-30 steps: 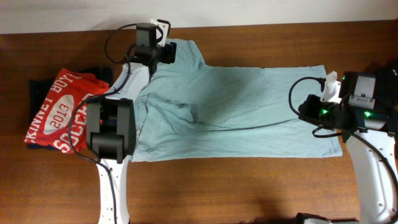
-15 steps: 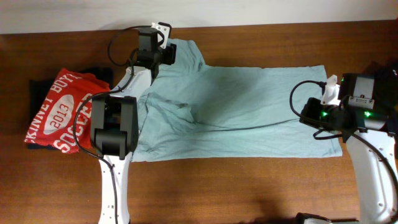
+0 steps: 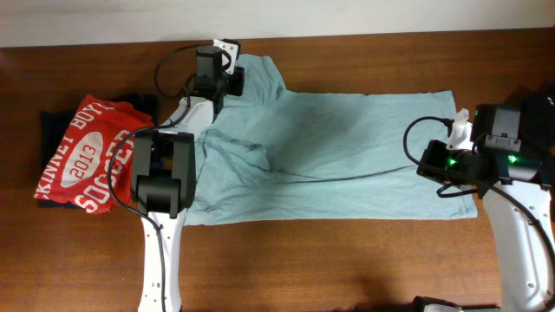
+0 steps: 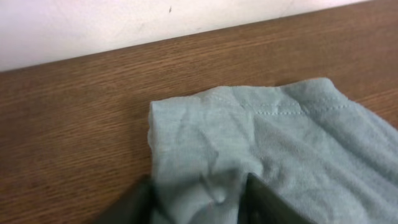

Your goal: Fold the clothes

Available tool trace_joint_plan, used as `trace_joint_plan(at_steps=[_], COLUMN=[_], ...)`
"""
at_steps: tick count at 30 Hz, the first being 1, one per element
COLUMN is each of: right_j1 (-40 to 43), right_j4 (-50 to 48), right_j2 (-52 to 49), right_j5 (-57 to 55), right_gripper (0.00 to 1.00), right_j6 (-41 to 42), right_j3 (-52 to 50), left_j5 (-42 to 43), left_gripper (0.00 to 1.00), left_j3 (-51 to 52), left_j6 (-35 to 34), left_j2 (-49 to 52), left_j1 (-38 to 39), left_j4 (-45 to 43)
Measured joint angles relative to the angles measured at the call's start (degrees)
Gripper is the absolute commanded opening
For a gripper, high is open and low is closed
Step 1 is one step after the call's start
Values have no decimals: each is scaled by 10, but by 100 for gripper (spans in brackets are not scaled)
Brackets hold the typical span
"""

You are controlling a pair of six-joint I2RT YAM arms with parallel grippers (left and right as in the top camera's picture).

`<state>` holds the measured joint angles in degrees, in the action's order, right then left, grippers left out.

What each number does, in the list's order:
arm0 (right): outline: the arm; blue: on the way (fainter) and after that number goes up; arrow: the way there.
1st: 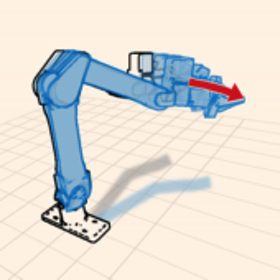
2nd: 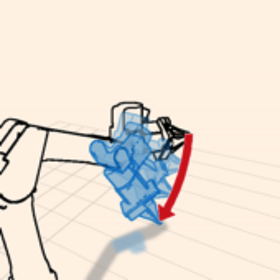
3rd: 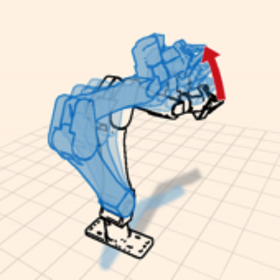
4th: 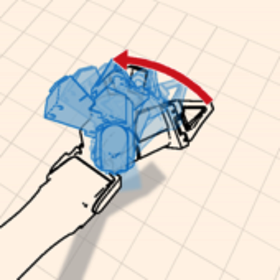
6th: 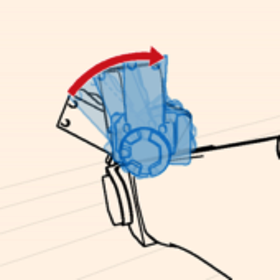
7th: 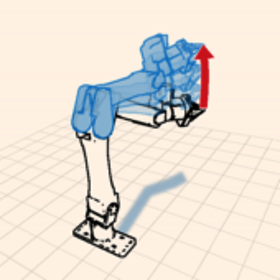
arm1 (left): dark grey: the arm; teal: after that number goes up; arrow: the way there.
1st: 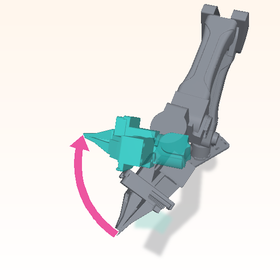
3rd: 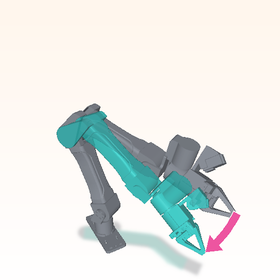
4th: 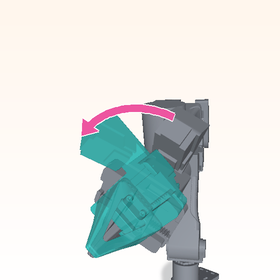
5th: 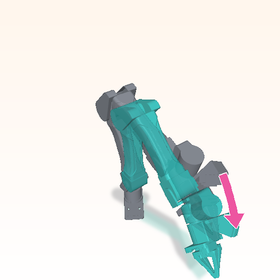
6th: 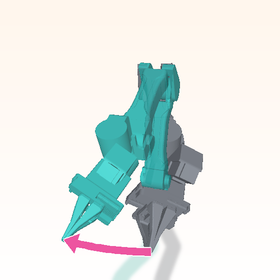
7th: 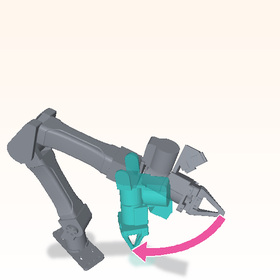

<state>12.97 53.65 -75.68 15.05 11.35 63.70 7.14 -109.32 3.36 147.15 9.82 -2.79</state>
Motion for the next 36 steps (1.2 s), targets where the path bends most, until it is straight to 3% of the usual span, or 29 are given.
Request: trace_joint_plan(at_steps=[2,4,5,16,21,29,36], right_j1=[0,0,0,0,0,0,14], right_j4=[1,3,5,4,-18,-44,-108], right_j2=[0,0,0,0,0,-26,-122], right_j5=[0,0,0,-8,-28,-34,10], right_gripper=[5,5,5,6,14,13,13], right_j6=[0,0,0,0,-1,0,0], right_j3=[0,0,0,0,0,1,6], left_j5=[0,5,16,41,45,45,45], left_gripper=[25,3,0,0,0,0,0], left_j3=[0,-2,-6,-213,-310,-355,-358], left_j6=[-6,-13,-18,-19,-11,-7,-7], left_j2=[0,0,0,4,4,4,4], left_j1=[0,0,0,0,0,0,0], left_j4=[0,4,13,290,404,583,664])
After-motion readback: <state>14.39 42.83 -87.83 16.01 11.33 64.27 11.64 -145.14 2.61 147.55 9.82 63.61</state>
